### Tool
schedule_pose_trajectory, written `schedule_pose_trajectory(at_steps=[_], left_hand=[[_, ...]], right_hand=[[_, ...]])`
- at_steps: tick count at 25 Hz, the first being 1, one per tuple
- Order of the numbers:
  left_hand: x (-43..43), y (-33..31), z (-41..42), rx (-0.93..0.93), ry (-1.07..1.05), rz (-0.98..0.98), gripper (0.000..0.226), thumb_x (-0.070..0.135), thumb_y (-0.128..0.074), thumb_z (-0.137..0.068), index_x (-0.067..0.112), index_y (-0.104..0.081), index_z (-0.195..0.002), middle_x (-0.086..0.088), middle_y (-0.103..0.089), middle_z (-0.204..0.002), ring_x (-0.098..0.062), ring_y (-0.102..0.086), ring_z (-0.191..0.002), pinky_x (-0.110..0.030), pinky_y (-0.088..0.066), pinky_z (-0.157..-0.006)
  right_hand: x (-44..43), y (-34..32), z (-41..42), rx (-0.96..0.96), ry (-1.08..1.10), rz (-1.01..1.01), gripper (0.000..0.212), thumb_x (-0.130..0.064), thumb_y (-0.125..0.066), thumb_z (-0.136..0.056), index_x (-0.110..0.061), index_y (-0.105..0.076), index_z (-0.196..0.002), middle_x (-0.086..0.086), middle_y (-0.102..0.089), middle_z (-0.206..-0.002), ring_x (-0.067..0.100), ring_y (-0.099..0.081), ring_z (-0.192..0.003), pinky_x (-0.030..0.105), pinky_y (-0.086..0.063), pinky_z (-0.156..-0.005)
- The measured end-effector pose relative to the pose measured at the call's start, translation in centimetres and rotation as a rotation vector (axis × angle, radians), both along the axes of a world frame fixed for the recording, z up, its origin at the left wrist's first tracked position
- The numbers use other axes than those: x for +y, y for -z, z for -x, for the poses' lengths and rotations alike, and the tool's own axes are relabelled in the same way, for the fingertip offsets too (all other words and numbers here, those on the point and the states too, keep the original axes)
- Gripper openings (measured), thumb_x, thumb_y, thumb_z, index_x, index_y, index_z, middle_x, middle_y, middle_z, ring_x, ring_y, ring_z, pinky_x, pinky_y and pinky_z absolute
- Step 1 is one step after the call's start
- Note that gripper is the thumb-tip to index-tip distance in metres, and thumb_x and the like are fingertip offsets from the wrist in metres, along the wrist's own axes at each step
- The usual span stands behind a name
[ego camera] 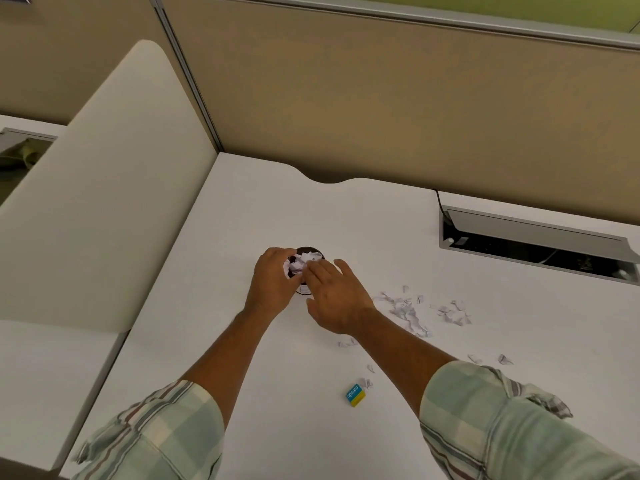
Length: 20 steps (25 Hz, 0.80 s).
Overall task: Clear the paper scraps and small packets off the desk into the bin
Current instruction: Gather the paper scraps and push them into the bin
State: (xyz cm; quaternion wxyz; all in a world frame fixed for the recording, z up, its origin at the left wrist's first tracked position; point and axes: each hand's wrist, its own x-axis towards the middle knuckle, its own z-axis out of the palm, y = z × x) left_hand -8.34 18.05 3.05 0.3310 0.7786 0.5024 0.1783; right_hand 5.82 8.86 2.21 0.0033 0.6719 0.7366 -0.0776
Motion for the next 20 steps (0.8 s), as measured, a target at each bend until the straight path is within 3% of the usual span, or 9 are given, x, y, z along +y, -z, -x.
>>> schedule_pose_trajectory(at_steps=[3,8,15,20], left_hand=[[-0.2,0.4,0.7,0.008,0.028,-0.001,0.052,0.027,-0.079,-0.086,0.01,-0.062,-0.133,-0.009,-0.067,-0.132,-0.025,-0.062,-0.121,-0.035,-0.049,-0.107],[-0.4,1.3,1.7,0.037,0.071,0.009,0.056,0.026,-0.07,-0.094,0.012,-0.051,-0.146,-0.007,-0.059,-0.145,-0.024,-0.056,-0.133,-0.034,-0.043,-0.114],[-0.4,1.8,2.4,0.089,0.102,-0.019,0.053,0.028,-0.063,-0.098,0.015,-0.05,-0.147,-0.007,-0.06,-0.144,-0.025,-0.056,-0.133,-0.037,-0.043,-0.115],[-0.6,1.4,2.1,0.091,0.097,-0.052,0.052,0.024,-0.068,-0.095,0.011,-0.053,-0.144,-0.011,-0.063,-0.139,-0.028,-0.06,-0.127,-0.04,-0.047,-0.112]], right_hand=[[0.7,0.2,0.4,-0.059,-0.022,0.111,0.073,-0.05,-0.033,-0.098,-0.011,-0.022,-0.159,0.009,-0.026,-0.166,0.027,-0.02,-0.155,0.051,-0.002,-0.126],[1.8,0.1,0.9,-0.13,-0.058,0.217,0.076,-0.055,-0.029,-0.098,-0.016,-0.013,-0.16,0.006,-0.016,-0.169,0.025,-0.011,-0.157,0.052,0.013,-0.122],[3.3,-0.6,1.3,-0.1,-0.034,0.35,0.071,-0.051,-0.034,-0.1,-0.017,-0.016,-0.16,0.003,-0.016,-0.169,0.023,-0.012,-0.157,0.058,0.012,-0.121],[1.5,-1.0,0.5,0.072,0.009,0.142,0.056,-0.033,-0.039,-0.101,-0.019,-0.034,-0.155,0.004,-0.033,-0.163,0.022,-0.027,-0.153,0.052,-0.003,-0.125]])
